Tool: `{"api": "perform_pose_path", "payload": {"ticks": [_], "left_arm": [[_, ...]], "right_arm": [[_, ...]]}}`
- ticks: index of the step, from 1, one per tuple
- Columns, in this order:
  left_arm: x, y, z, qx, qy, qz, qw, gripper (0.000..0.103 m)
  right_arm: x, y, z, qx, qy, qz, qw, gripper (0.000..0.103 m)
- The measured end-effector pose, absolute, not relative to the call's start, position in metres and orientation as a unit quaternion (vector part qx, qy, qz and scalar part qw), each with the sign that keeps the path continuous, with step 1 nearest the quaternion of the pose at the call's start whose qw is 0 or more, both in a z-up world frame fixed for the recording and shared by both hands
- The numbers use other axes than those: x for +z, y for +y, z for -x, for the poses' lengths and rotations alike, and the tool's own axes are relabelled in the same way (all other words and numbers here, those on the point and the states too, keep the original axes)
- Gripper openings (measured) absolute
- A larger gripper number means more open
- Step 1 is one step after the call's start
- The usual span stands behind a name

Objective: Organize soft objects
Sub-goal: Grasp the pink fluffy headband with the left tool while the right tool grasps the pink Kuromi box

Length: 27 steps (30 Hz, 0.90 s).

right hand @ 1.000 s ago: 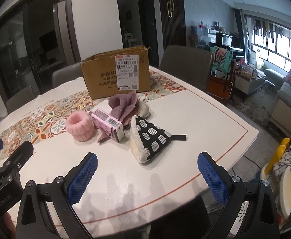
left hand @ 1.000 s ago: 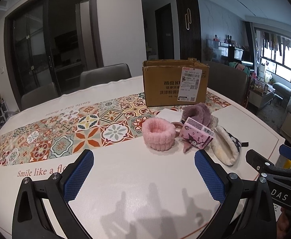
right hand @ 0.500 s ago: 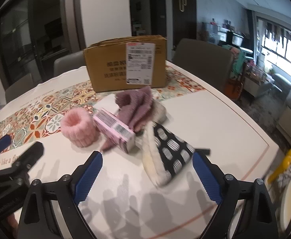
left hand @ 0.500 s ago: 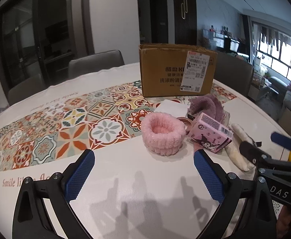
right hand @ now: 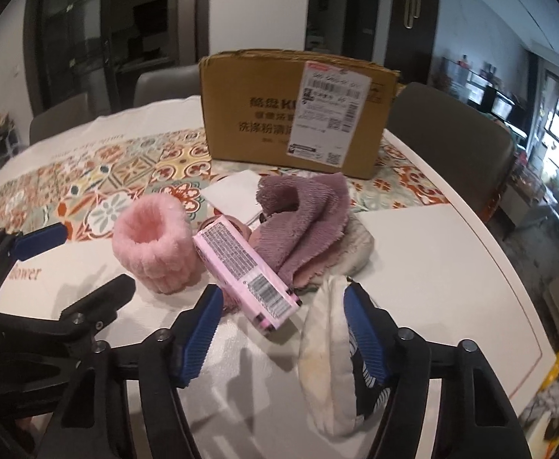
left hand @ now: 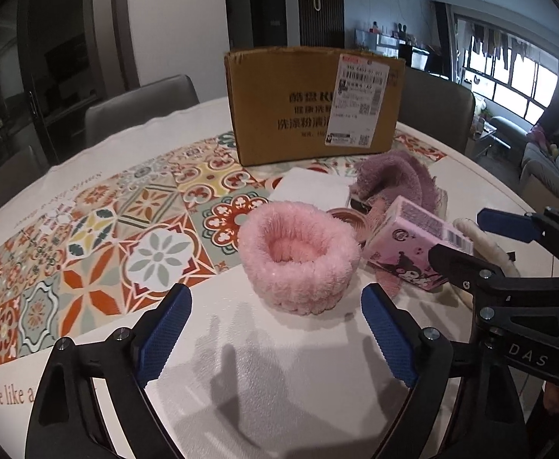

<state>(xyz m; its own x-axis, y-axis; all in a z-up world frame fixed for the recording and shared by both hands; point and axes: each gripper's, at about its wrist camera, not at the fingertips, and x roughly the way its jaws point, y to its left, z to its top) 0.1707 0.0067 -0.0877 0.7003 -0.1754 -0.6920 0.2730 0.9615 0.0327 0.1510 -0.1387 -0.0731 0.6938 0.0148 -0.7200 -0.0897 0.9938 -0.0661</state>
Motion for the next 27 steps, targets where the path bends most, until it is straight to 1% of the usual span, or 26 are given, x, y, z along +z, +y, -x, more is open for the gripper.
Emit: {"api": "perform_pose_path", "payload": {"ticks": [3,8,11,13,14,15,16,17,19,21,24,27], "left_arm": [[-0.094,0.005,-0.179,-0.131,0.378,-0.060,0.914,0.088],[-0.100,0.001,-0.188,-0.139,0.385,-0.056,0.910,0.084],[-0.102,0.000,-0.193,-0.147,0.392,-0.047,0.907,0.079],[-0.103,-0.001,-0.195,-0.147,0.396,-0.045,0.905,0.068],[-0.105,-0.002,-0.197,-0.149,0.400,-0.046,0.903,0.065],[-0.107,-0.004,-0.197,-0.153,0.404,-0.047,0.901,0.058],[-0.109,-0.006,-0.198,-0.156,0.407,-0.045,0.899,0.053],[-0.110,-0.006,-0.198,-0.156,0.408,-0.043,0.898,0.050],[-0.108,-0.007,-0.197,-0.155,0.406,-0.040,0.900,0.038],[-0.106,-0.008,-0.196,-0.152,0.406,-0.042,0.900,0.032],[-0.102,-0.007,-0.194,-0.148,0.408,-0.034,0.900,0.028],[-0.094,-0.005,-0.189,-0.139,0.401,-0.030,0.905,0.028]], "right_arm": [[-0.077,-0.136,-0.159,0.034,0.392,0.065,0.917,0.064],[-0.083,-0.134,-0.169,0.046,0.398,0.078,0.913,0.054],[-0.084,-0.135,-0.173,0.051,0.400,0.071,0.912,0.050],[-0.084,-0.137,-0.176,0.050,0.401,0.064,0.912,0.049],[-0.084,-0.138,-0.178,0.052,0.403,0.059,0.912,0.048],[-0.084,-0.139,-0.178,0.056,0.403,0.054,0.912,0.048],[-0.084,-0.139,-0.178,0.063,0.404,0.050,0.911,0.045],[-0.084,-0.137,-0.177,0.068,0.404,0.050,0.911,0.043],[-0.084,-0.134,-0.175,0.075,0.401,0.059,0.911,0.041],[-0.083,-0.131,-0.172,0.083,0.397,0.065,0.912,0.038],[-0.082,-0.131,-0.168,0.090,0.396,0.061,0.912,0.034],[-0.081,-0.133,-0.166,0.098,0.397,0.046,0.911,0.030]]}}
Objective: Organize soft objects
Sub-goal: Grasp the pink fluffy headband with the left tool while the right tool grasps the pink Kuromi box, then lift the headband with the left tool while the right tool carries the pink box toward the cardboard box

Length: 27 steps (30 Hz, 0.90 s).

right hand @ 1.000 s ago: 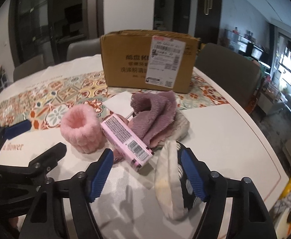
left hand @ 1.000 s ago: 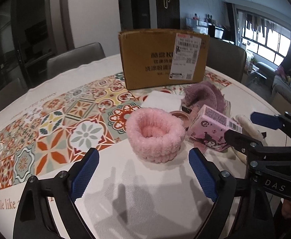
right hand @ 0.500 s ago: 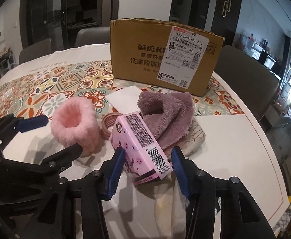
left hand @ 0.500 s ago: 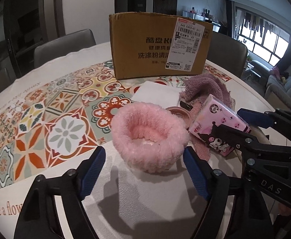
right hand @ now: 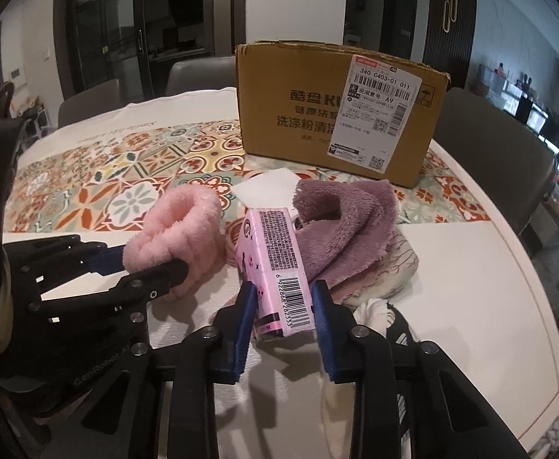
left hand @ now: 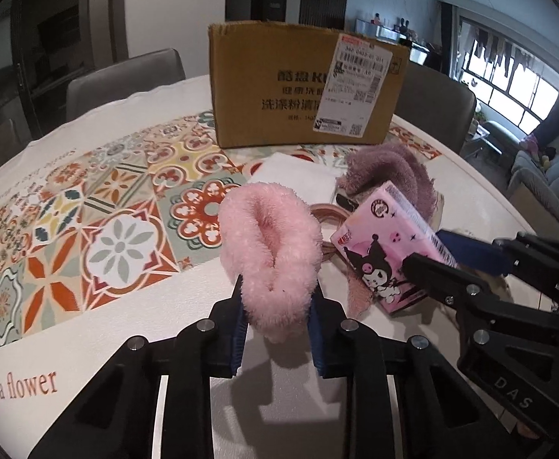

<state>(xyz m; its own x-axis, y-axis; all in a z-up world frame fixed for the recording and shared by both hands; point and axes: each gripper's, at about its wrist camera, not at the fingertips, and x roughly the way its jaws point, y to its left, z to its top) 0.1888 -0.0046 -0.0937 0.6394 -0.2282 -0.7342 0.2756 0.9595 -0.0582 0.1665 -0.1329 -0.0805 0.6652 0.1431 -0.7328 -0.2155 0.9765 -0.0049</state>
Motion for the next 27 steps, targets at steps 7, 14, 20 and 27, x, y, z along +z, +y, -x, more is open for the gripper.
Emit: {"api": "perform_pose_path", "payload": {"ticks": [7,14,20,27], "left_arm": [[-0.073,0.000,-0.177,-0.112,0.378,-0.029,0.919,0.028],[-0.047,-0.001,-0.173,-0.115,0.361,-0.023,0.925,0.028],[-0.014,-0.008,-0.178,-0.126,0.337,-0.021,0.933,0.028],[0.018,-0.014,-0.189,-0.131,0.305,-0.020,0.943,0.028]], "right_arm": [[-0.073,-0.134,-0.161,0.111,0.394,0.021,0.912,0.028],[-0.052,-0.142,-0.154,0.092,0.374,0.003,0.923,0.028],[-0.021,-0.150,-0.155,0.077,0.342,-0.003,0.937,0.028],[0.014,-0.159,-0.160,0.064,0.298,-0.009,0.952,0.028]]}}
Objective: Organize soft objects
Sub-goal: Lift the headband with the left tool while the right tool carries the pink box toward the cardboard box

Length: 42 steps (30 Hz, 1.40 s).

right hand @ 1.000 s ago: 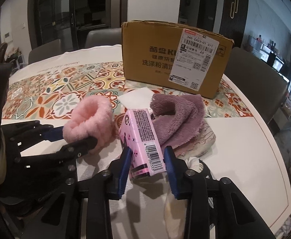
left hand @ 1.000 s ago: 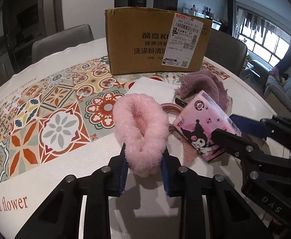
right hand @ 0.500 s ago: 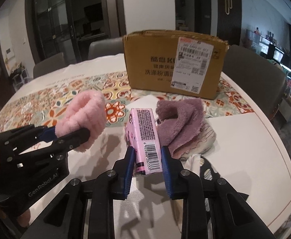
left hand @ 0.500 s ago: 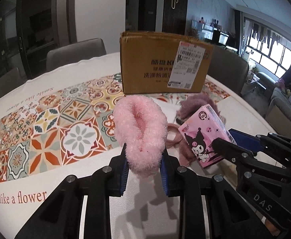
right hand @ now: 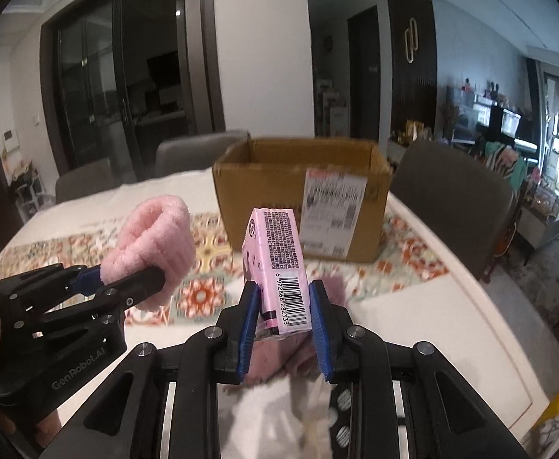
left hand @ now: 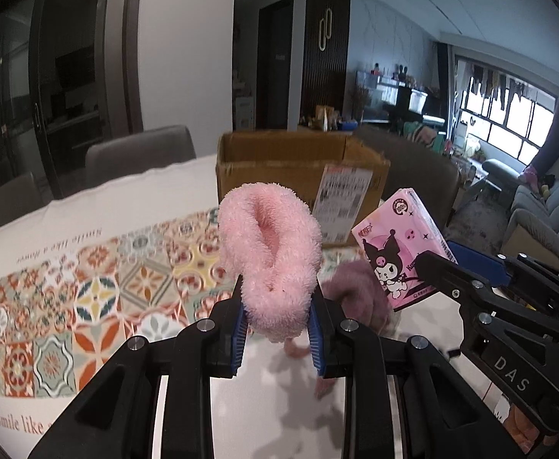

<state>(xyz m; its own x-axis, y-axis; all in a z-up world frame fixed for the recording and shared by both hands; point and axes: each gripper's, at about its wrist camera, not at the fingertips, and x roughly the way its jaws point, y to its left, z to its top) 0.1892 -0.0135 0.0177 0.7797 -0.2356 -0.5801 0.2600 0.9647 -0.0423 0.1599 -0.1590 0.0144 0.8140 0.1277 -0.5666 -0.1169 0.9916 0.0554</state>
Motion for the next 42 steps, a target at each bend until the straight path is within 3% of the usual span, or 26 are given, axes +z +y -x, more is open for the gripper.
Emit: {"api": "perform_pose_path", "payload": {"ticks": [23,42], "left_arm": [[0.075,-0.029,-0.257,-0.122,0.210,-0.060,0.968,0.028],[0.065,-0.050,-0.335,-0.138,0.226,-0.073,0.962,0.028]], "right_arm": [[0.078,-0.175,-0.225,0.022,0.198,-0.018,0.980,0.028],[0.085,-0.183,-0.302,-0.011,0.193,-0.001,0.981,0.028]]}}
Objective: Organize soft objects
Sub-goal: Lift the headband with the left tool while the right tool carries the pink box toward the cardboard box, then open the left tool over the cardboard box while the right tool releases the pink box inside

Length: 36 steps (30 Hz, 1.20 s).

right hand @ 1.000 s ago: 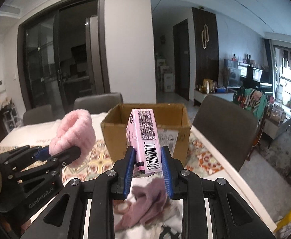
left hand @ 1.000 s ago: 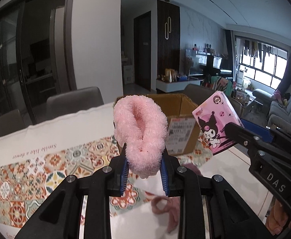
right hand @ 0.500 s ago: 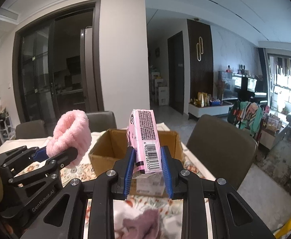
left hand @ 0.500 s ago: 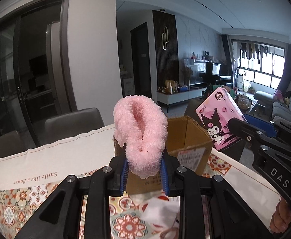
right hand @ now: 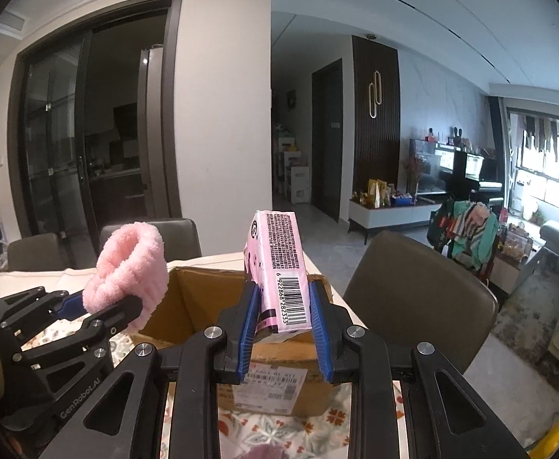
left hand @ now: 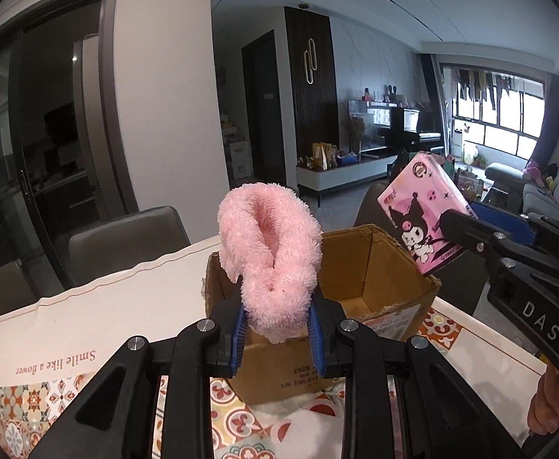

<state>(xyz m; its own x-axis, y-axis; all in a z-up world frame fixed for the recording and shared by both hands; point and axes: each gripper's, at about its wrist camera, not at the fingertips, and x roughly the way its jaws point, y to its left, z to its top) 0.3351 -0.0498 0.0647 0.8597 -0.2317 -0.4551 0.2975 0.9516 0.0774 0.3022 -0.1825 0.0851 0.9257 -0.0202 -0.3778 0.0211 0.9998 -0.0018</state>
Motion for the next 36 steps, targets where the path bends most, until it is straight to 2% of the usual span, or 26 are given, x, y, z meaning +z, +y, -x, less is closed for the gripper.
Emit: {"api": "perform_pose_path", "payload": {"ticks": [17,25,28,36], "left_arm": [[0.026,-0.073,-0.384,-0.155,0.292,-0.110,0.937,0.028],[0.013,-0.073,-0.392,-0.150,0.314,-0.111,0.931,0.040],[0.016,-0.070,-0.389,-0.144,0.309,-0.111,0.934,0.041],[0.034,-0.062,-0.363,-0.126,0.289,-0.096,0.944,0.054]], "right_arm": [[0.043,-0.202,-0.367,0.001,0.290,-0.046,0.956,0.028],[0.028,-0.210,-0.376,0.004,0.316,-0.060,0.947,0.030],[0.027,-0.212,-0.374,0.006,0.316,-0.064,0.947,0.037],[0.038,-0.214,-0.353,-0.010,0.310,-0.060,0.949,0.037]]}}
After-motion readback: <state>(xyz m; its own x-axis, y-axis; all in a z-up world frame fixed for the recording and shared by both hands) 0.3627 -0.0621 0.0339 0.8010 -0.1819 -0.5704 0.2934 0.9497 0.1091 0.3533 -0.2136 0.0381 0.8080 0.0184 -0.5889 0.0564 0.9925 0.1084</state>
